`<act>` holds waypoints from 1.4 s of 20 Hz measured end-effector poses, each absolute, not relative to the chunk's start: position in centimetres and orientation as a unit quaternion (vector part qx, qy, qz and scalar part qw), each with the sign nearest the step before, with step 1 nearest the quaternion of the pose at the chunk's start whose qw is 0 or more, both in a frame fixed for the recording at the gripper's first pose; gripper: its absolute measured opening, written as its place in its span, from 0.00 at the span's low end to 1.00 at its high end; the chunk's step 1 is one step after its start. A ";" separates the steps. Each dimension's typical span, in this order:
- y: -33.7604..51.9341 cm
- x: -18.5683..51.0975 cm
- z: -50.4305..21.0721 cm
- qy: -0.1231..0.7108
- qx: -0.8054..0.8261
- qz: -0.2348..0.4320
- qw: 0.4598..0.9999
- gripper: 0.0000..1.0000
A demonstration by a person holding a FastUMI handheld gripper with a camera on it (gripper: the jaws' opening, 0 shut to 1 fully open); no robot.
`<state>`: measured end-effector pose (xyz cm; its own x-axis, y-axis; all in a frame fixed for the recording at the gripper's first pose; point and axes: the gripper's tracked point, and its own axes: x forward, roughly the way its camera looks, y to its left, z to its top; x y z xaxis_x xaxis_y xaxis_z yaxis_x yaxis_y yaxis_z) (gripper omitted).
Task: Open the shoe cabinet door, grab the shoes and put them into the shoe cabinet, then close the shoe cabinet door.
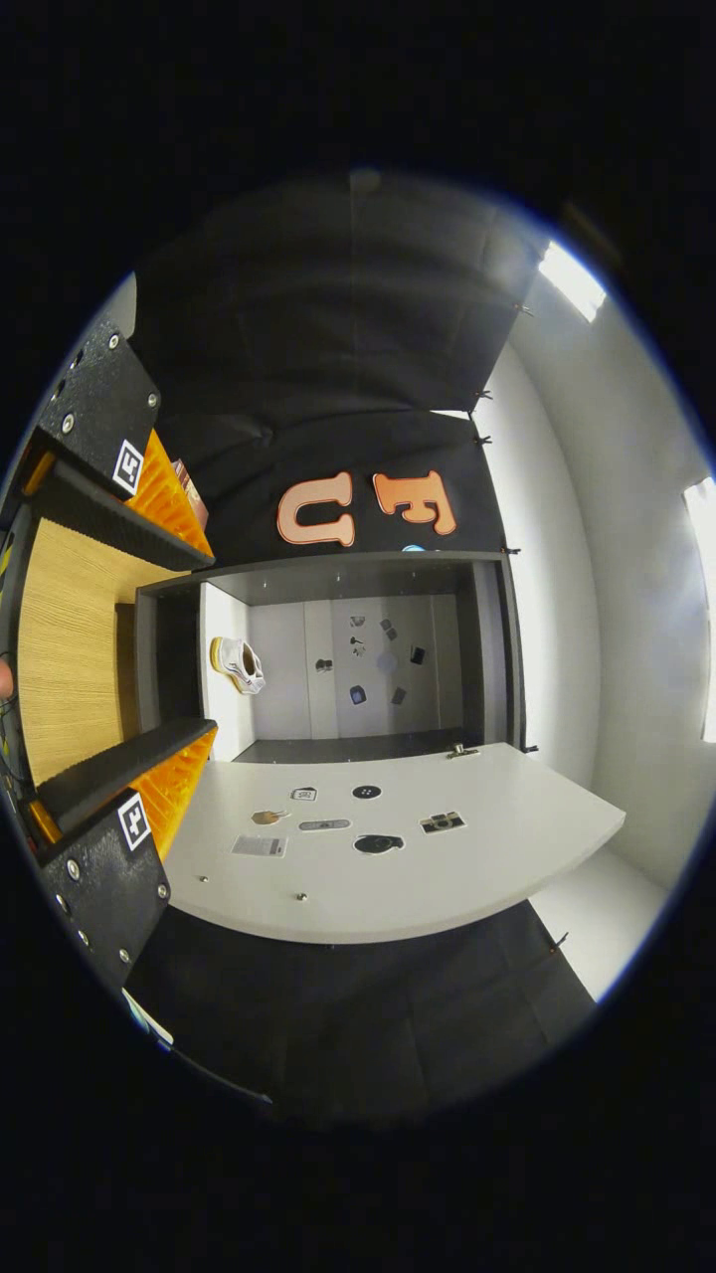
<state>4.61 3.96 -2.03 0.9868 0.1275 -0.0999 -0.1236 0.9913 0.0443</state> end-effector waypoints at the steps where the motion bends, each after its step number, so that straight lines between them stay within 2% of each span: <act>1: 3.9 4.2 -1.8 0.050 0.021 0.063 0.997 0.93; 8: -0.6 2.7 -1.9 0.050 0.039 0.039 0.997 0.93; 19: -18.6 4.4 -2.9 0.052 0.069 -0.069 0.994 0.94; 28: -22.2 9.5 -3.1 0.051 0.061 -0.051 0.996 0.95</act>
<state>9.51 -22.23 -3.06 0.9896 -0.0959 -0.1071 0.1082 0.9874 0.1158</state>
